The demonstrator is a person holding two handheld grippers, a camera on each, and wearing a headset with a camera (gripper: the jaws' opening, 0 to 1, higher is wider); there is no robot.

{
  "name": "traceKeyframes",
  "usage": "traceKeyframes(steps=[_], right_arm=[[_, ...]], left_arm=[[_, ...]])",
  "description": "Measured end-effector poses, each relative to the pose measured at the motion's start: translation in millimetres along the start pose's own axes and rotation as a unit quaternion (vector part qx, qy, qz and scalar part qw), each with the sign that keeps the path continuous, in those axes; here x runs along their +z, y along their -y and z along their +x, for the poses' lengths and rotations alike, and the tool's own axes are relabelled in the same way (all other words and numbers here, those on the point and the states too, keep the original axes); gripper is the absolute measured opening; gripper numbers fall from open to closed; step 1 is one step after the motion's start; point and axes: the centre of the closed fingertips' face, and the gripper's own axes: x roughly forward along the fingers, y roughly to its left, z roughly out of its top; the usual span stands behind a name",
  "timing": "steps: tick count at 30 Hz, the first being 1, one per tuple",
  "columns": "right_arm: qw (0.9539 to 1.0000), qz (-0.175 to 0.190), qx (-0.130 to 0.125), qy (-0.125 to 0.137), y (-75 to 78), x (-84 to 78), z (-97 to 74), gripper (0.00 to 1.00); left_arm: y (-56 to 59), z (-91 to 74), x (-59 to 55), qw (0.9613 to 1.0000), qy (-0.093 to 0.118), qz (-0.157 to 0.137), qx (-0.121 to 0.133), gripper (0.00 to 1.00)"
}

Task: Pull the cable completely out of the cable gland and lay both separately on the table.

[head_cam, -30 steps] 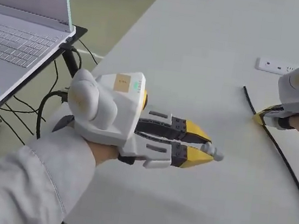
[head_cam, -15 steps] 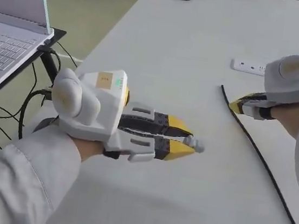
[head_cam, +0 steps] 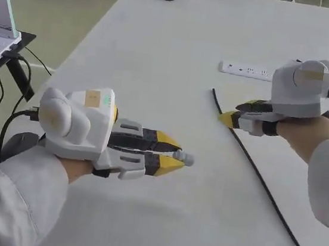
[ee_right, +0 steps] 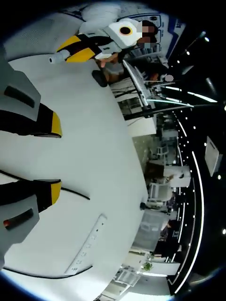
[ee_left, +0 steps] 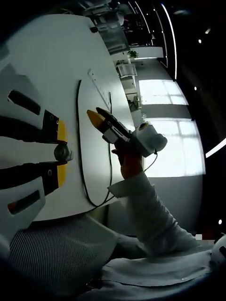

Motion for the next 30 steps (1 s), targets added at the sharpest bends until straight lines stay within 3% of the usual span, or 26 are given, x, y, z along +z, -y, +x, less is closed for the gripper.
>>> traceKeyframes(steps=[12,18,23,30], right_arm=[[0.9989,0.012,0.020,0.040,-41.3,-4.0,-42.8,0.36],[0.9993,-0.002,0.021,0.033,-62.6,-27.4,-59.8,0.36],[0.9996,0.002,0.009,0.026,-66.9,-49.0,-73.8,0.39],[0.9988,0.036,-0.004,0.032,-71.2,-68.4,-95.8,0.40]], left_arm=[[-13.2,12.6,-14.3,0.9997,-0.011,0.003,0.021,0.15],[-24.8,24.5,-29.8,0.9989,-0.020,0.000,0.042,0.15],[-27.1,31.0,-43.8,0.9983,-0.029,-0.010,0.049,0.15],[-25.8,33.4,-62.9,0.9976,-0.041,-0.017,0.053,0.15]])
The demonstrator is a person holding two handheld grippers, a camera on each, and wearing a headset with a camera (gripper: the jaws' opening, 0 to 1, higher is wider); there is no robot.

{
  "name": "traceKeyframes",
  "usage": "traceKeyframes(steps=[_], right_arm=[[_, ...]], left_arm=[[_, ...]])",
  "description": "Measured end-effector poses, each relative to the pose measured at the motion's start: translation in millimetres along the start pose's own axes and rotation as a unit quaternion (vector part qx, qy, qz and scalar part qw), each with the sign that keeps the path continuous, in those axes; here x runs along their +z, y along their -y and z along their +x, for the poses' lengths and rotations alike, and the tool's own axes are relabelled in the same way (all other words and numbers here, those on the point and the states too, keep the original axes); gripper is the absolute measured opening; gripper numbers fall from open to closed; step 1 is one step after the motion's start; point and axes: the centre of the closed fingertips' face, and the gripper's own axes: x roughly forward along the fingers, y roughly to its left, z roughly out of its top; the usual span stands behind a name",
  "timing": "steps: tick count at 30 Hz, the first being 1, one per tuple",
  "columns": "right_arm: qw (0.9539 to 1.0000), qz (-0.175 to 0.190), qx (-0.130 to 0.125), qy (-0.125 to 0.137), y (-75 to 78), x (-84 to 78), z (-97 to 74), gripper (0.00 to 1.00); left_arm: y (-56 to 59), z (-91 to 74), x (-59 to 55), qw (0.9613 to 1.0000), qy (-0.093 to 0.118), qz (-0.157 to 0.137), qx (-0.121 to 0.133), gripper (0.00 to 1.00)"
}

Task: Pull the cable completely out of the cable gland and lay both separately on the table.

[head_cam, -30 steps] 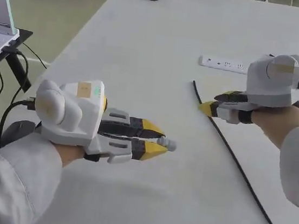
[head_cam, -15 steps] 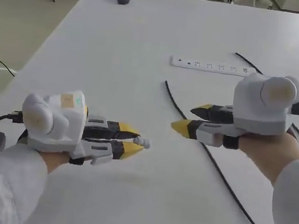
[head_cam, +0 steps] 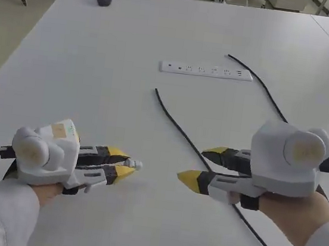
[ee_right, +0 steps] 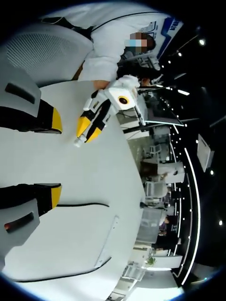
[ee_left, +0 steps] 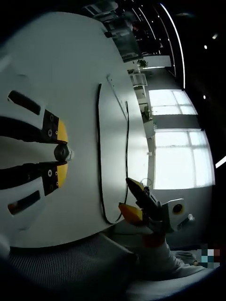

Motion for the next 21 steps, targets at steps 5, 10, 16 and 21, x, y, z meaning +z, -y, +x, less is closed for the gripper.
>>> traceKeyframes(steps=[5,10,16,21], right_arm=[[0.9999,0.014,-0.005,-0.002,-6.8,-11.6,-7.4,0.39],[0.9998,0.016,-0.008,-0.009,-10.8,-18.4,-9.0,0.39],[0.9998,0.014,-0.009,-0.010,-13.3,-18.8,-9.6,0.39],[0.9998,0.013,-0.009,-0.011,-13.7,-18.8,-8.1,0.38]], left_arm=[[-4.1,2.8,-14.1,0.9998,-0.001,-0.015,0.014,0.15],[1.9,6.1,-26.6,0.9997,-0.009,-0.019,0.009,0.15],[1.0,5.0,-35.7,0.9995,-0.021,-0.022,0.013,0.16],[0.0,4.3,-38.9,0.9993,-0.024,-0.024,0.015,0.16]])
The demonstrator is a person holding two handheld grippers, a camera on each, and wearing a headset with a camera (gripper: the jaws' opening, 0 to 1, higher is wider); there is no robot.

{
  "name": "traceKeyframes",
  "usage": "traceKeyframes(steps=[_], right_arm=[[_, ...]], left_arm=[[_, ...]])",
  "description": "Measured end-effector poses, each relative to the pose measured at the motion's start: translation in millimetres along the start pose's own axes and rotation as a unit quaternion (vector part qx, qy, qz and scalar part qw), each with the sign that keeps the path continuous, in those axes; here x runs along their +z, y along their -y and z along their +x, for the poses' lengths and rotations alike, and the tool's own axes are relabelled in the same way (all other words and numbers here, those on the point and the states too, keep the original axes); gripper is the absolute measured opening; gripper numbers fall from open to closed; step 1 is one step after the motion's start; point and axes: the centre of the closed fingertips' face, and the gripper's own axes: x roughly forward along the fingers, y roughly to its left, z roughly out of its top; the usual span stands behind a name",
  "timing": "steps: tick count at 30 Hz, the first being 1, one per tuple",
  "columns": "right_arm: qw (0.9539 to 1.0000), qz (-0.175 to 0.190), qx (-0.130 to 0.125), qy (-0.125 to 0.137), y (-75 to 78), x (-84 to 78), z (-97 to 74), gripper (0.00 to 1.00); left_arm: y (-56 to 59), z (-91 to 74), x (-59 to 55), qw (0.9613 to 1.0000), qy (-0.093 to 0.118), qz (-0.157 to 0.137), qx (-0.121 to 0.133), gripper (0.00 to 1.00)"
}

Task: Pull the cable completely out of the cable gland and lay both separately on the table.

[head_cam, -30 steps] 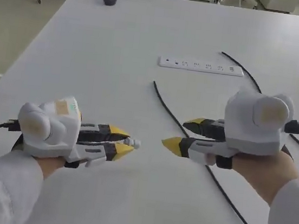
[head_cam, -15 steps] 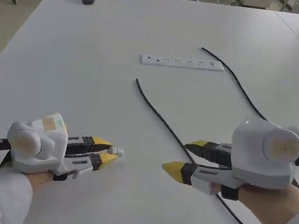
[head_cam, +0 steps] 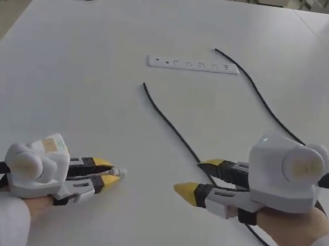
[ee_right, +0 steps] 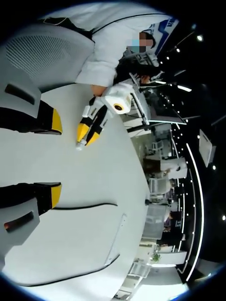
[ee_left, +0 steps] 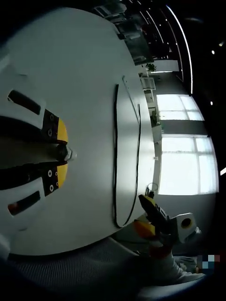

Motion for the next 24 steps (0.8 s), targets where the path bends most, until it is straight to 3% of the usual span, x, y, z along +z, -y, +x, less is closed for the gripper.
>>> traceKeyframes(steps=[14,16,24], right_arm=[[1.0000,-0.003,0.000,-0.005,0.3,-2.5,2.1,0.38],[1.0000,-0.004,-0.003,-0.004,1.7,-2.7,2.0,0.39],[0.9998,-0.016,-0.013,-0.004,5.6,-3.9,-1.8,0.45]], left_arm=[[2.7,0.2,-5.7,0.9998,-0.015,0.010,-0.002,0.21],[-0.7,-2.0,-1.7,1.0000,-0.005,-0.003,0.005,0.24],[-7.8,-18.7,12.8,0.9994,0.004,-0.029,0.017,0.36]])
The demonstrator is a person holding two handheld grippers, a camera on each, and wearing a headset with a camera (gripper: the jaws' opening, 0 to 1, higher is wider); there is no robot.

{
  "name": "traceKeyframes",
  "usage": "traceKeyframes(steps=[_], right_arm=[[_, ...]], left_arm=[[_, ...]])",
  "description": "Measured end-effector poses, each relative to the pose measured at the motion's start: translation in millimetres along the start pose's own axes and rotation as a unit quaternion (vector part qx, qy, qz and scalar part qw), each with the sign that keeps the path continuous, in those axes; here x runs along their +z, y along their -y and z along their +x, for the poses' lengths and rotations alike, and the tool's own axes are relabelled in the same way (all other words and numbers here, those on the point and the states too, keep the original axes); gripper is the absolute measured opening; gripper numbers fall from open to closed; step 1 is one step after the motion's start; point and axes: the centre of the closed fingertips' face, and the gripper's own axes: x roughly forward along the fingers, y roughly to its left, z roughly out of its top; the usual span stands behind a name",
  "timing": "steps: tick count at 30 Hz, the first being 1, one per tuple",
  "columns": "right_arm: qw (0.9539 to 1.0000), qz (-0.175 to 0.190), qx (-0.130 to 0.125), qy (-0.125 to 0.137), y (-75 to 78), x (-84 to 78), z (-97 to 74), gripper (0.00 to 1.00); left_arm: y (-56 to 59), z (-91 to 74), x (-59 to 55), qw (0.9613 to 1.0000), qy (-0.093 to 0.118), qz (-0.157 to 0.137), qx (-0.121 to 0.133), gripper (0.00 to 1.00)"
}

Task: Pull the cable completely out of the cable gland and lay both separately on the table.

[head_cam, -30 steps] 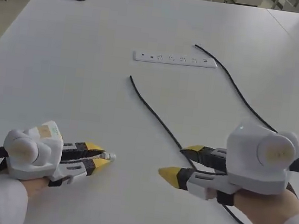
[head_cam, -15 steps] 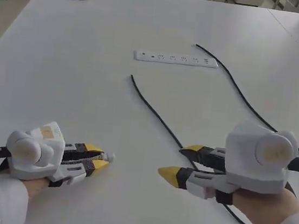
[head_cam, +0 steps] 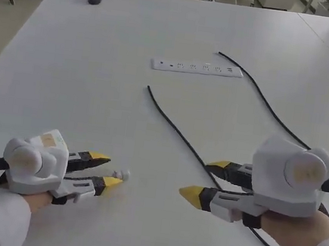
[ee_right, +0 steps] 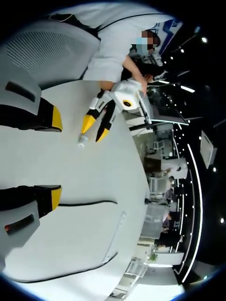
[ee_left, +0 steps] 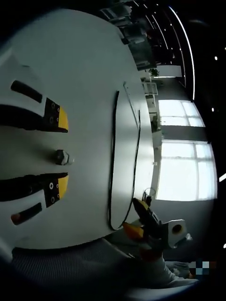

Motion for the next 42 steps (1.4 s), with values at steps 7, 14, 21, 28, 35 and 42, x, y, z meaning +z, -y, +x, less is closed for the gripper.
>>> traceKeyframes(steps=[7,14,21,28,35,42], right_arm=[[1.0000,0.001,-0.003,-0.002,-0.3,-5.9,-7.9,0.61],[0.9998,0.011,-0.017,-0.004,2.5,-11.3,-25.3,0.76],[0.9986,0.032,-0.039,0.014,4.4,-9.1,-47.6,0.89],[0.9971,0.042,-0.051,0.037,3.6,-5.2,-68.9,0.92],[0.9956,0.055,-0.059,0.049,-0.8,-9.6,-80.2,0.94],[0.9940,0.069,-0.066,0.054,0.5,-15.4,-86.9,0.95]], left_arm=[[13.8,-26.7,20.1,0.9999,0.005,-0.011,-0.004,0.52],[22.8,-53.1,35.5,0.9990,-0.001,-0.044,0.005,0.72],[39.6,-75.4,49.0,0.9978,0.012,-0.065,0.010,0.88],[51.8,-100.9,57.6,0.9964,0.040,-0.067,0.034,0.99],[57.1,-117.9,56.0,0.9937,0.054,-0.082,0.055,0.99],[61.0,-125.7,48.5,0.9917,0.059,-0.091,0.069,0.98]])
